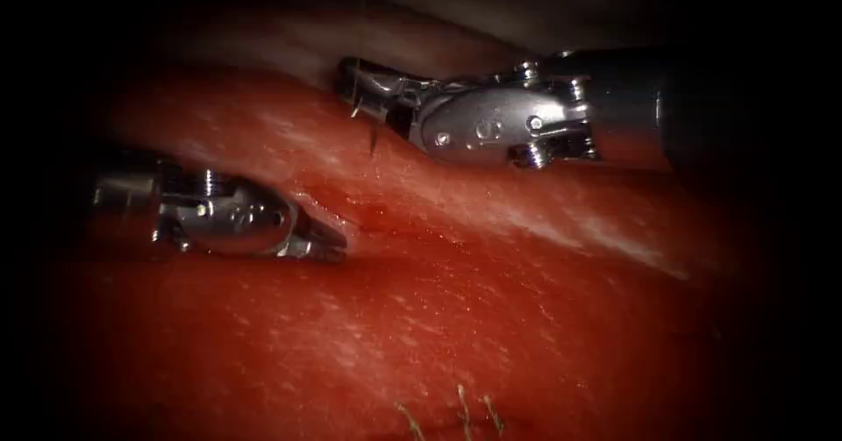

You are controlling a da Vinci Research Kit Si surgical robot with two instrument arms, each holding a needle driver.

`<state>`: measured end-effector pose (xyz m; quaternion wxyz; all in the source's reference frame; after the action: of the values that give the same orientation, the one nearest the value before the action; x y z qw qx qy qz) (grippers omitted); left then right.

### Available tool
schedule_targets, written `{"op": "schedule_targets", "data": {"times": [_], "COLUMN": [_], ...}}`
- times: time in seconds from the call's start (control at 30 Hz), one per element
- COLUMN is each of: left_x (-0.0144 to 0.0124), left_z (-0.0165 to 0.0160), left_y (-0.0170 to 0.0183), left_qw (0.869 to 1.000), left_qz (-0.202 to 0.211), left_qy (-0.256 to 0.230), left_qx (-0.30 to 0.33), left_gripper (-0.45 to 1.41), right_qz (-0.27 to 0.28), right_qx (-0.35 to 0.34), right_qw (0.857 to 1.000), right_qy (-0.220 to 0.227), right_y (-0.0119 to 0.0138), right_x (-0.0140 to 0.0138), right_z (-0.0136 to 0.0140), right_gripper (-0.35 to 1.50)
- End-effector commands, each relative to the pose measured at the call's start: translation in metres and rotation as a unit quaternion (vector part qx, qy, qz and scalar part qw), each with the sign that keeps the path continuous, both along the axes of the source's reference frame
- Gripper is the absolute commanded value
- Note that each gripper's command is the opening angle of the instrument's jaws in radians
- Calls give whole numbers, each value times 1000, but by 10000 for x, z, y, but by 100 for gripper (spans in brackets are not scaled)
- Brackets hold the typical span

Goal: Wound Closure

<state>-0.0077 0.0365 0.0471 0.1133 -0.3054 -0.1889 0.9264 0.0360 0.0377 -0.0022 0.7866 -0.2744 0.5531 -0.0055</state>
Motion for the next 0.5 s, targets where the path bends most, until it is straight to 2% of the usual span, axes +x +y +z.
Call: {"op": "schedule_targets", "data": {"times": [0.03, 0.5], "left_x": [-5, -2], "left_z": [6, 2], "left_y": [-5, -2], "left_qw": [1000, 1000], "left_qz": [0, 2], "left_qy": [-1, -3], "left_qx": [1, 3], "left_gripper": [-17, -18], "right_qz": [1, 5], "right_qx": [-1, -14], "right_qw": [1000, 1000], "right_qy": [2, -10], "right_y": [6, -2], "right_x": [9, 11], "right_z": [1, 26], "right_gripper": [-35, -35]}}
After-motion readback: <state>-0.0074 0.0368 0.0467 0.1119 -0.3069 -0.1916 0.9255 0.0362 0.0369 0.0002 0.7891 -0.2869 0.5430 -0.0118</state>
